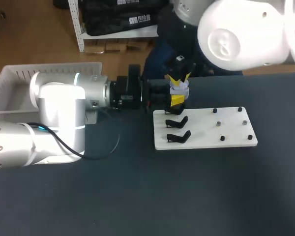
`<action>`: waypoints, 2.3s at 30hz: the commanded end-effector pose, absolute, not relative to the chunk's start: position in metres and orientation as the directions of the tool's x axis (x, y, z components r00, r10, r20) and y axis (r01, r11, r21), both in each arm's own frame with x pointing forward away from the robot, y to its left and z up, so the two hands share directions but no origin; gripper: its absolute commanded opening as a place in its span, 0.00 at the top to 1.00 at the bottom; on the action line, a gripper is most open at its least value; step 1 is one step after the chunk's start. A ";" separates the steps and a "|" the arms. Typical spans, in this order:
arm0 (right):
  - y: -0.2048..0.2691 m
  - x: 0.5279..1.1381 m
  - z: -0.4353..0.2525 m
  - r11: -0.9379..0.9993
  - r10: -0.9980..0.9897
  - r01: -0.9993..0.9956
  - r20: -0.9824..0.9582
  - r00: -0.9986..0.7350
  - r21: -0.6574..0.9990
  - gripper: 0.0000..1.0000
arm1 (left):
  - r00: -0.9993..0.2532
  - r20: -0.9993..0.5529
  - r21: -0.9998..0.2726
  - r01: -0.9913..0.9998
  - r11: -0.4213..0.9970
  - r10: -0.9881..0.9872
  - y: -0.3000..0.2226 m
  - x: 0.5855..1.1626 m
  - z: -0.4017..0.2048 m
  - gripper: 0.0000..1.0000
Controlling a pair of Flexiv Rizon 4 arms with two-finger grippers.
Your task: Pick up each earbud case from the left stands, insert the matching earbuds, close the lid, and place the case in the box.
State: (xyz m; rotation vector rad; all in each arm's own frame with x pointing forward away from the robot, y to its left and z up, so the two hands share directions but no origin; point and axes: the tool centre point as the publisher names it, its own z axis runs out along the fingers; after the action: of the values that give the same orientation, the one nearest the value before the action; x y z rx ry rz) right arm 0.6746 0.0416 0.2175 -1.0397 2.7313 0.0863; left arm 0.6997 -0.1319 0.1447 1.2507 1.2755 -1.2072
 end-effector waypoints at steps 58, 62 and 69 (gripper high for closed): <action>0.048 0.682 0.192 0.752 -0.654 -0.658 -0.157 -0.740 -0.032 1.00 | -0.026 -0.998 -0.027 1.000 -0.005 0.061 -0.132 0.699 0.144 1.00; 0.046 0.680 0.193 0.758 -0.648 -0.652 -0.162 -0.744 -0.034 1.00 | -0.026 -0.998 -0.027 1.000 -0.005 0.061 -0.132 0.699 0.144 1.00; 0.045 0.679 0.194 0.762 -0.642 -0.647 -0.171 -0.748 -0.033 1.00 | -0.026 -0.998 -0.027 1.000 -0.005 0.061 -0.132 0.699 0.144 1.00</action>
State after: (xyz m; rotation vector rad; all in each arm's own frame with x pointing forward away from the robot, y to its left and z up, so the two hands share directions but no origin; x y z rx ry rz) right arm 0.6838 0.0481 0.1949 -1.0362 2.7964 0.0444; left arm 0.6996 -0.1319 0.1443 1.2509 1.2759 -1.2074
